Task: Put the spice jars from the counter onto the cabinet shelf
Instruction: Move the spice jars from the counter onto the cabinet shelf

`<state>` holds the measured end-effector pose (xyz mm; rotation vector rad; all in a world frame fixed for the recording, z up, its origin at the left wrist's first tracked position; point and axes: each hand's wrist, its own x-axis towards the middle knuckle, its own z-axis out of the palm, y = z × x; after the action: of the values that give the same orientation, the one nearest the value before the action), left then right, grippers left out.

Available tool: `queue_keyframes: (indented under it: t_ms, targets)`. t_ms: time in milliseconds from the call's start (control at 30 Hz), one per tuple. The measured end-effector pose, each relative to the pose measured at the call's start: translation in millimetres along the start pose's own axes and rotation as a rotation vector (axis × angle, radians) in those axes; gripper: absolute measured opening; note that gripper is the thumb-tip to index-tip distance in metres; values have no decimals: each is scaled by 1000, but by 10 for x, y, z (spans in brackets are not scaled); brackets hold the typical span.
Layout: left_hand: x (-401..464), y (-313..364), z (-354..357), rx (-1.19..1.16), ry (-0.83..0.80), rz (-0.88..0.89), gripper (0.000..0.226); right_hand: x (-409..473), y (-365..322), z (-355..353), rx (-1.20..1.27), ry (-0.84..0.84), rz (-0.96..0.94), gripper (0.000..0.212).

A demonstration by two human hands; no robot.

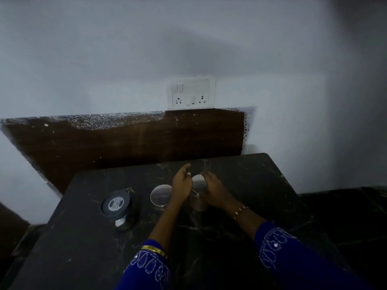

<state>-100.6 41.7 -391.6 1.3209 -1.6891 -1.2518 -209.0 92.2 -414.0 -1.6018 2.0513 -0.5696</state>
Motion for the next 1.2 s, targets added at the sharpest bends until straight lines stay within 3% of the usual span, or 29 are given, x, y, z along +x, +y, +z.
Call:
queue_keyframes:
  t_ms: [200,333,433,600,767,867,1000,1067,1200]
  targets:
    - [28,-250,-20,-72,-165,-230,40,76,101,190,-15,33,54,89]
    - [-70,-326,27,-7,-261,-176,32,72,146,229,15,78,135,91]
    - [-159,-387,65,-32,-215,-119,31,4,179,246,209,138,162,85]
    - [-235,-383,49,-147,-169,-212,32,-212,261,144,436,215,204,75]
    - [-267,-146,-63,-302,-202,-269,33,-433,244,-171,988,187,217,43]
    - [-329,113,-118,-398,-340,-302,33,-497,179,-412,1230,202,72,30]
    - [-450,479,-110,-476,-534,-351,22,-477,111,-661,1463,300,36,51]
    - [-540,640,-104,-585,-545,-330,23,-467,27,-783,1419,392,87,55]
    - [-624,882,-43,-605,-491,-137,29,-437,-118,-1093,1118,645,85,21]
